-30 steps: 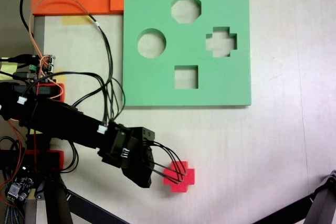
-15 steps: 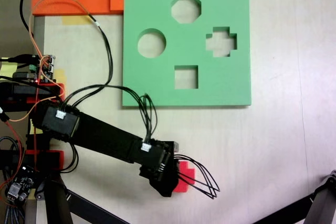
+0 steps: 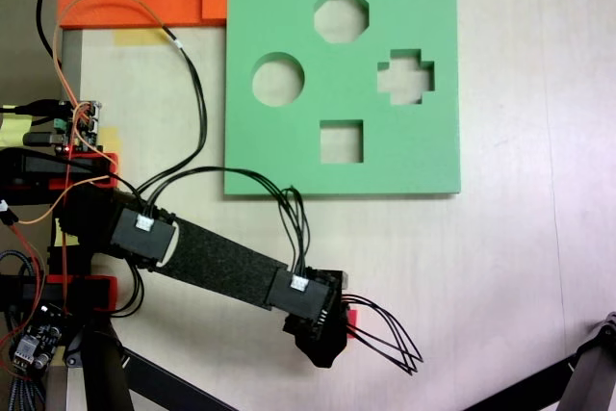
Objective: Put the cross columnar block into the corresponding hole
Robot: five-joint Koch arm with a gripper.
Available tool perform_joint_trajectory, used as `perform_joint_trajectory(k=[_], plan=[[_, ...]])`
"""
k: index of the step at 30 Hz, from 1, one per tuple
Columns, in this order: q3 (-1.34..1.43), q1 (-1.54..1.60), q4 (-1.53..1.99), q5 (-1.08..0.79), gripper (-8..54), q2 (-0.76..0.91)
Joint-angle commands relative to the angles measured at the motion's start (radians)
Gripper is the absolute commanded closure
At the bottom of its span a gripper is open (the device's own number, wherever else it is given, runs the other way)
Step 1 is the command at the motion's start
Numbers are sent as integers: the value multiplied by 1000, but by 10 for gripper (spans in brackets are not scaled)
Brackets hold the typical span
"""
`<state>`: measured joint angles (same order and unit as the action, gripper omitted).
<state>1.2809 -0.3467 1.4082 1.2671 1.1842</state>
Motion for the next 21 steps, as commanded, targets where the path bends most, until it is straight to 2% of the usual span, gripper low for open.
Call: perform_joint_trajectory(k=[1, 10, 20, 21], plan=[[-48, -8, -28, 11, -67, -2], [-55, 21, 44, -9, -65, -11], [-55, 23, 126, -11, -62, 67], [-57, 34, 126, -11, -11, 57]])
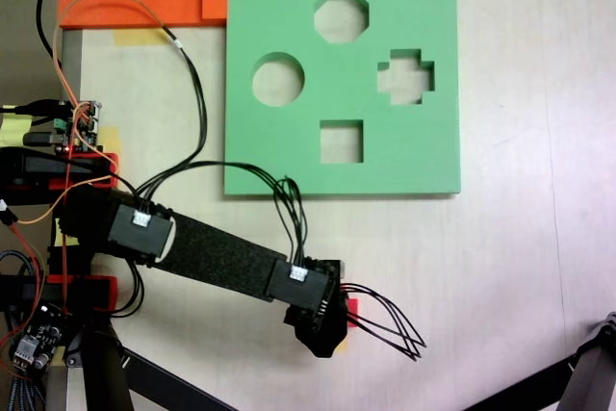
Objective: Put the cross columnar block into the corresponding hole
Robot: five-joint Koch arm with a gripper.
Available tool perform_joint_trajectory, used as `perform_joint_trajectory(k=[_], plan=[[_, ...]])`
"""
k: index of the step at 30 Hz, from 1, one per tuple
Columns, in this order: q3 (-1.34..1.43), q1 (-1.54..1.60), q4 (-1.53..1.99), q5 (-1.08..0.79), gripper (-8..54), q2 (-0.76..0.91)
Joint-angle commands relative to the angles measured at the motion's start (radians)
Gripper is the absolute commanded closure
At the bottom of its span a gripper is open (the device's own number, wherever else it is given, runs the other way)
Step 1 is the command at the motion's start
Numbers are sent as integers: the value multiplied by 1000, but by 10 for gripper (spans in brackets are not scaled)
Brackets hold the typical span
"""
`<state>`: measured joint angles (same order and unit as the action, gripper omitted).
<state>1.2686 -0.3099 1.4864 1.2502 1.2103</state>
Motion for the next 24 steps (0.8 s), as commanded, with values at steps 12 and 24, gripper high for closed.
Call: perform_joint_trajectory(k=[12, 24], plan=[[-35, 0, 101, -23, 154, -20], [-86, 17, 232, 98, 264, 118]])
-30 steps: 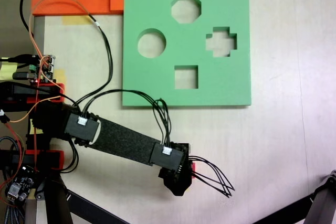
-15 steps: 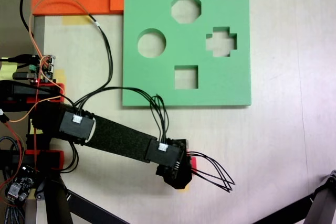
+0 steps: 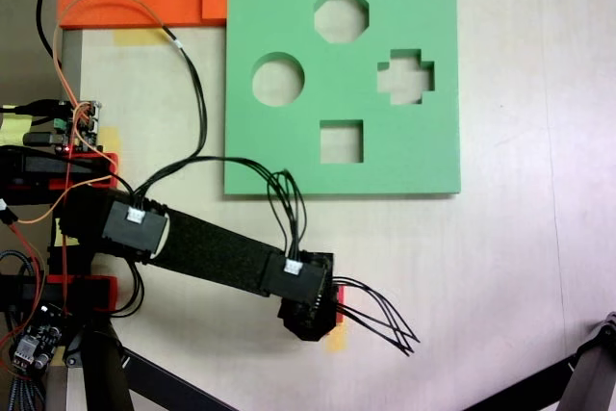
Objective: Put the cross columnar block into the corresponding hole
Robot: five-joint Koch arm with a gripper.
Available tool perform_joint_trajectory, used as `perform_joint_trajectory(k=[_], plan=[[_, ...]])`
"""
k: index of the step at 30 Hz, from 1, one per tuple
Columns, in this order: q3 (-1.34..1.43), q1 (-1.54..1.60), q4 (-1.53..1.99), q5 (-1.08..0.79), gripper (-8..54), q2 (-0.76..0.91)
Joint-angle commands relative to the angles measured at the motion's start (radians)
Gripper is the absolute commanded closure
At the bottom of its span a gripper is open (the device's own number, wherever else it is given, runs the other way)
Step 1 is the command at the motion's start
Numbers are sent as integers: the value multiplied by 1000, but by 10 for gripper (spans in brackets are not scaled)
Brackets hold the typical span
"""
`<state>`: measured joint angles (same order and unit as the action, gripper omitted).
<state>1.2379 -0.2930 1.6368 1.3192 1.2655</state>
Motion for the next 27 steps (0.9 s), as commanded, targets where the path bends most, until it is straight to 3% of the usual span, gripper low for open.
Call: perform_joint_trajectory(k=[1, 7, 12, 16, 27], plan=[[-67, 12, 86, 67, 265, 86], [-209, 229, 95, 334, 271, 199], [-495, 546, 80, 499, 271, 31], [-755, 719, 69, 503, 271, -149], [-787, 879, -2, 692, 270, -230]])
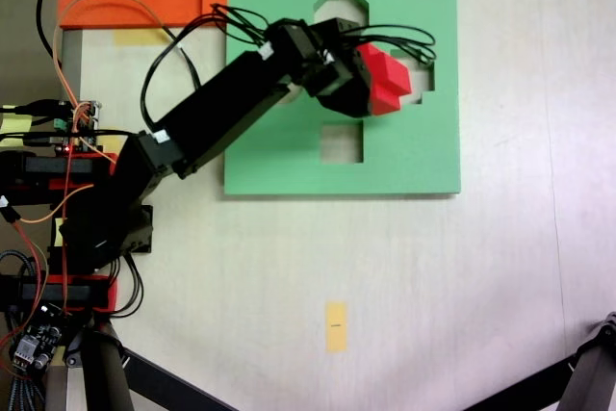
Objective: Put the cross columnar block into the corresponding hole
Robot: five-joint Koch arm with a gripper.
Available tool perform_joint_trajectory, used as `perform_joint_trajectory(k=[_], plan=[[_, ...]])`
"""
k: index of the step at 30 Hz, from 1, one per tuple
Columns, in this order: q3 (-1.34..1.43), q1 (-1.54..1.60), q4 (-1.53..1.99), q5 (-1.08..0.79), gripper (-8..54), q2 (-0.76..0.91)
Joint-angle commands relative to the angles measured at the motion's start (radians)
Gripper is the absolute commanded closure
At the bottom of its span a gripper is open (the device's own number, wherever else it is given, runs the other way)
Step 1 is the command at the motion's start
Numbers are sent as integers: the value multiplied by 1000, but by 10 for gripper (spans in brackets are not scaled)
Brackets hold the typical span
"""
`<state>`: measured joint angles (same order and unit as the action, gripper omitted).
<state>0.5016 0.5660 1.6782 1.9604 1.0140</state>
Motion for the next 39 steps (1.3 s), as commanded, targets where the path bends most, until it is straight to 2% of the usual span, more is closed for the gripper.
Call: perform_joint_trajectory(k=[1, 4, 13, 26, 33, 39], plan=[[-51, 20, -49, 74, 270, 17], [-51, 12, -75, 149, 270, 0], [-51, -34, -195, 149, 269, -86], [-63, -31, -268, 149, 266, -120], [-64, -18, -353, 129, 267, -146], [-78, -2, -383, 41, 266, -175]])
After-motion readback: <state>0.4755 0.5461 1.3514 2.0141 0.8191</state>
